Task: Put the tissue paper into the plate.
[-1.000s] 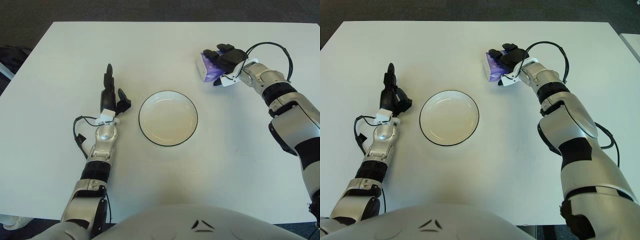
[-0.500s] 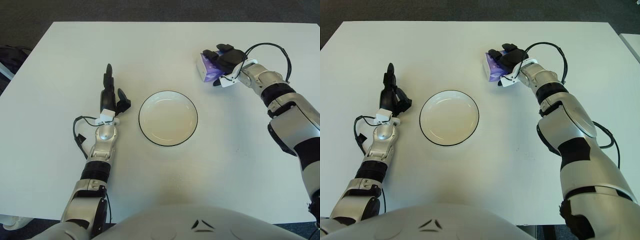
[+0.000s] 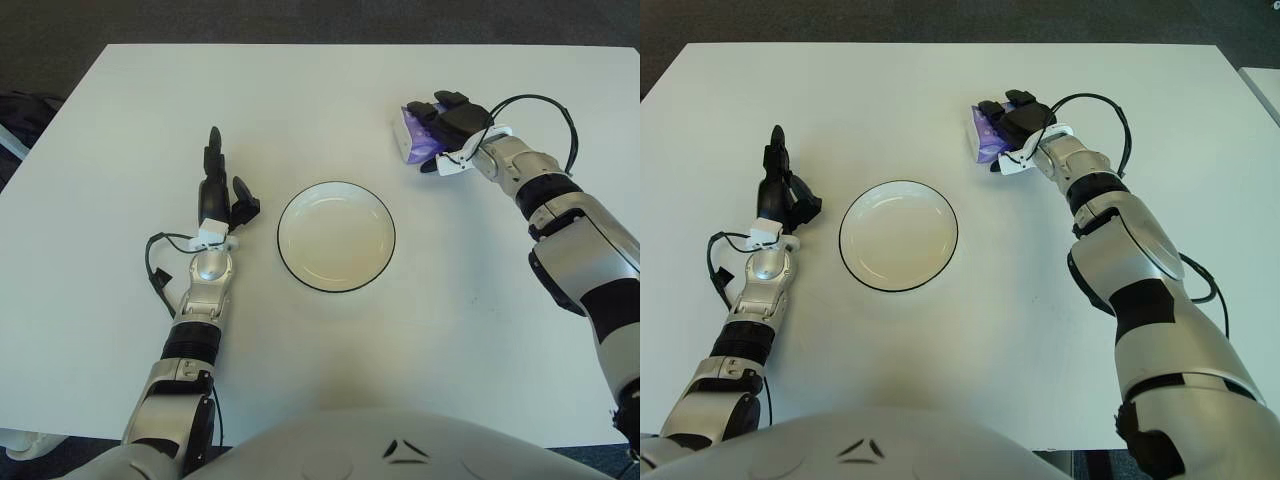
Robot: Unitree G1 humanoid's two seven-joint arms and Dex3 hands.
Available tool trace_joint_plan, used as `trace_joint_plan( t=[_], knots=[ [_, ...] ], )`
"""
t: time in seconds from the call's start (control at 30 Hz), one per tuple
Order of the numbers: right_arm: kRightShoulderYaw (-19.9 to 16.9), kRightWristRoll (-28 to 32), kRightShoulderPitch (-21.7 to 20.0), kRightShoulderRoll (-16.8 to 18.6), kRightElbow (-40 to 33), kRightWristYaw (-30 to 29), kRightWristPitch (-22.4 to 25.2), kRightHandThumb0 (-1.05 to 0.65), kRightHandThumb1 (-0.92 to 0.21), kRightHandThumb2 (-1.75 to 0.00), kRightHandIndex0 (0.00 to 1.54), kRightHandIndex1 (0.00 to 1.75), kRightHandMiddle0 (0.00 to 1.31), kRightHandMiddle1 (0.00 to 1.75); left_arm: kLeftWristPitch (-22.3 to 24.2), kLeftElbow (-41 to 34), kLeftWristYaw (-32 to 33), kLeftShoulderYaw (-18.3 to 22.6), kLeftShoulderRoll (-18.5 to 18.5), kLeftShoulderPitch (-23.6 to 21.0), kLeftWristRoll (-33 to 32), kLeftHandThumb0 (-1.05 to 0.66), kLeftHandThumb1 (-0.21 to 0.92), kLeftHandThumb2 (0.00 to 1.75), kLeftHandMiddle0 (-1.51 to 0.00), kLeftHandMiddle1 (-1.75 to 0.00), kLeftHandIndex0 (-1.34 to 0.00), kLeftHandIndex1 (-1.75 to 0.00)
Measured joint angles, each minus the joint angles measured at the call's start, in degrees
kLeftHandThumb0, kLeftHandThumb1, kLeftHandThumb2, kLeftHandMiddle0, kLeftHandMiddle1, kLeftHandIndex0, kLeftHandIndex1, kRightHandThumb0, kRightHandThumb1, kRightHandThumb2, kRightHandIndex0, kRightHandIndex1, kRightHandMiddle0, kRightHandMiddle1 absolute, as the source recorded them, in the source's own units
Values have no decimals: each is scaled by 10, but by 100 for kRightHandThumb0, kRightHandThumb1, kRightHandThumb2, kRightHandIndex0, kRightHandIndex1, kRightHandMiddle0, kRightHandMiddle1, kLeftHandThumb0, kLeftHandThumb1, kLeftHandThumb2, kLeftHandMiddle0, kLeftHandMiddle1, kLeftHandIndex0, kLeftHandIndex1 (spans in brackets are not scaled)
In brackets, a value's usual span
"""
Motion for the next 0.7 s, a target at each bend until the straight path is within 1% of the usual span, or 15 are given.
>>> trace_joint_plan(
  t=[0.03,0.07,0.1,0.13,0.17,0.2,0.23,0.27,0.3,0.33,0.4,0.43,0.5,0.57,0.7],
  knots=[
    [-3,2,2,1,0,-7,2,-75,-73,-28,51,132,28,165,-2,0,0,0,0,0,0,-95,92,117,-1,0,0,-1],
    [-6,4,3,2,0,-13,3,-70,-62,-42,59,148,36,168,-4,1,1,1,0,0,0,-95,92,117,-1,0,0,-1],
    [-9,5,5,3,0,-21,3,-69,-58,-47,63,153,40,170,-5,1,1,1,-1,0,0,-95,92,117,-1,0,0,-1],
    [-12,6,8,4,0,-28,3,-65,-51,-57,70,161,46,171,-7,1,2,1,-1,0,0,-95,92,117,-2,0,0,-1],
    [-15,8,11,5,0,-36,3,-62,-46,-64,75,166,49,173,-8,1,3,2,-1,0,0,-95,92,117,-2,0,0,-1],
    [-19,9,13,6,0,-44,3,-52,-40,-76,84,169,57,173,-10,1,4,2,-1,0,0,-95,92,117,-2,0,-1,-1],
    [-22,13,16,7,0,-50,3,-49,-38,-81,87,170,60,174,-11,2,5,3,-1,0,0,-95,92,117,-2,0,-1,-1],
    [-25,17,19,8,0,-57,2,-40,-34,-92,94,172,67,174,-12,2,6,3,-1,0,0,-94,92,117,-2,0,-1,-1],
    [-29,22,21,10,0,-64,1,-37,-33,-96,97,172,69,174,-14,2,8,4,-1,0,0,-94,92,117,-2,0,-1,-1],
    [-33,25,24,11,0,-70,0,-28,-29,-108,103,173,77,174,-15,3,9,4,-1,0,0,-95,92,117,-2,0,-1,-1],
    [-42,33,30,12,-1,-81,-4,-18,-23,-123,111,174,89,174,-17,3,10,5,-2,0,0,-95,92,117,-2,0,-1,-1],
    [-47,40,32,12,-1,-85,-7,-16,-22,-126,112,174,91,175,-17,3,10,5,-2,0,0,-95,92,117,-2,0,-1,-2],
    [-58,50,39,13,-1,-92,-13,-10,-18,-136,119,174,100,175,-17,3,10,5,-2,0,0,-95,92,117,-1,0,0,-1],
    [-67,61,43,13,-2,-96,-18,-7,-16,-141,122,175,104,175,-17,3,10,5,-2,0,0,-95,92,117,-1,0,0,-1],
    [-81,74,53,14,-9,-108,-30,-2,-13,-149,126,175,110,175,-17,3,10,5,-2,0,0,-95,92,117,-1,0,0,-2]
  ],
)
